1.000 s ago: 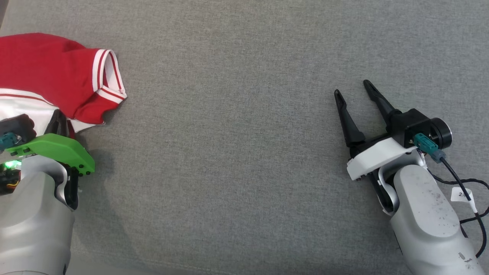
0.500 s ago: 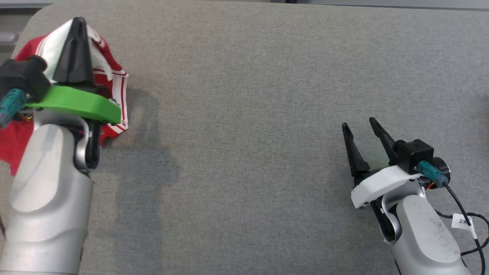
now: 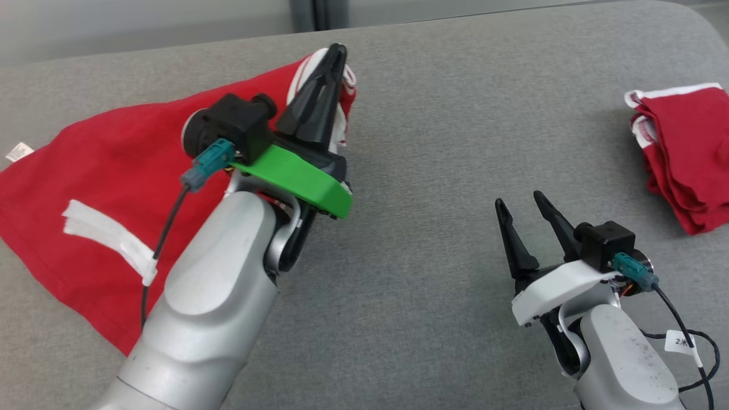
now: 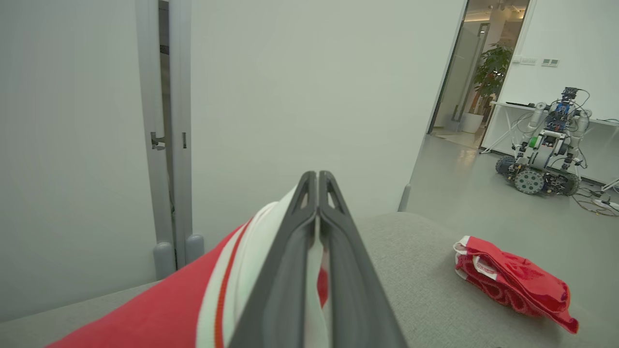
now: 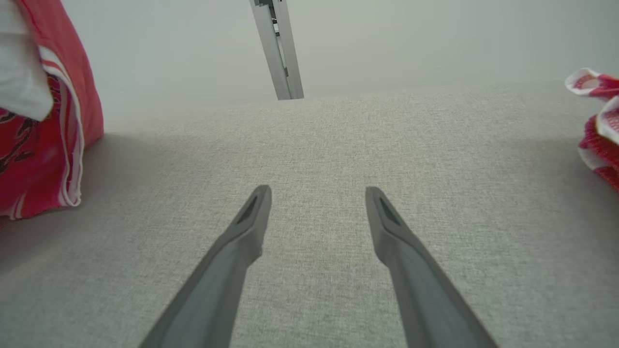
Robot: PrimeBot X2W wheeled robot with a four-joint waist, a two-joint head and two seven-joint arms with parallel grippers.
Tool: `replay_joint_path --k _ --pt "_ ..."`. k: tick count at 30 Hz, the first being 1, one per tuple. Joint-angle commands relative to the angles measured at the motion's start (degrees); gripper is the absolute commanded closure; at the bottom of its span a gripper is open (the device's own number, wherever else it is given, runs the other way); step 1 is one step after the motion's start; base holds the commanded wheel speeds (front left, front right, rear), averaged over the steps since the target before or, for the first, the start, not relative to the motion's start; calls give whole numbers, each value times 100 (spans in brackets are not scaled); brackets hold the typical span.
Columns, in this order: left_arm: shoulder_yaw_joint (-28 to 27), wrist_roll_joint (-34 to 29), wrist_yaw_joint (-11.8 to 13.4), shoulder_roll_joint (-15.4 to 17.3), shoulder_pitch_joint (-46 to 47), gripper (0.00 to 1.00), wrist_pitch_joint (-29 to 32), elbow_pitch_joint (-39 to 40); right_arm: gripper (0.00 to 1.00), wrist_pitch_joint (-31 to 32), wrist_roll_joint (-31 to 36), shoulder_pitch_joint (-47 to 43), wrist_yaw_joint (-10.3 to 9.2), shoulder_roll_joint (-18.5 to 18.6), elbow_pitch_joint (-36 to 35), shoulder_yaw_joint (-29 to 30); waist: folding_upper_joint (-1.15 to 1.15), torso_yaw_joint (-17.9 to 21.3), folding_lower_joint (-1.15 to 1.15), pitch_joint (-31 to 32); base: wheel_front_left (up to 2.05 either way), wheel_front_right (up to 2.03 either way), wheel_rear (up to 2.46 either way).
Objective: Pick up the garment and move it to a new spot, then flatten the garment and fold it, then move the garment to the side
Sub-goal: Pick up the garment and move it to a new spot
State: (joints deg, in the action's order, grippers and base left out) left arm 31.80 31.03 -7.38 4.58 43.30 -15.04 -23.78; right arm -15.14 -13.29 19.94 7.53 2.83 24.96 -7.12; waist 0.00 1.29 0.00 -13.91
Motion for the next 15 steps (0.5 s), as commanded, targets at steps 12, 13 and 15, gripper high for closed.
replay_joint_path --k 12,13,15 --pt "1012 475 198 -145 -205 0 -18 64 0 1 -114 -206 -9 17 50 -11 0 943 0 201 0 0 0" --pt "993 431 268 -147 -274 0 -18 37 0 1 -119 -209 -9 17 51 -7 0 921 0 221 0 0 0" --pt "895 232 390 -148 -455 0 -18 -43 0 1 -114 -244 -9 18 45 21 0 825 0 279 0 0 0"
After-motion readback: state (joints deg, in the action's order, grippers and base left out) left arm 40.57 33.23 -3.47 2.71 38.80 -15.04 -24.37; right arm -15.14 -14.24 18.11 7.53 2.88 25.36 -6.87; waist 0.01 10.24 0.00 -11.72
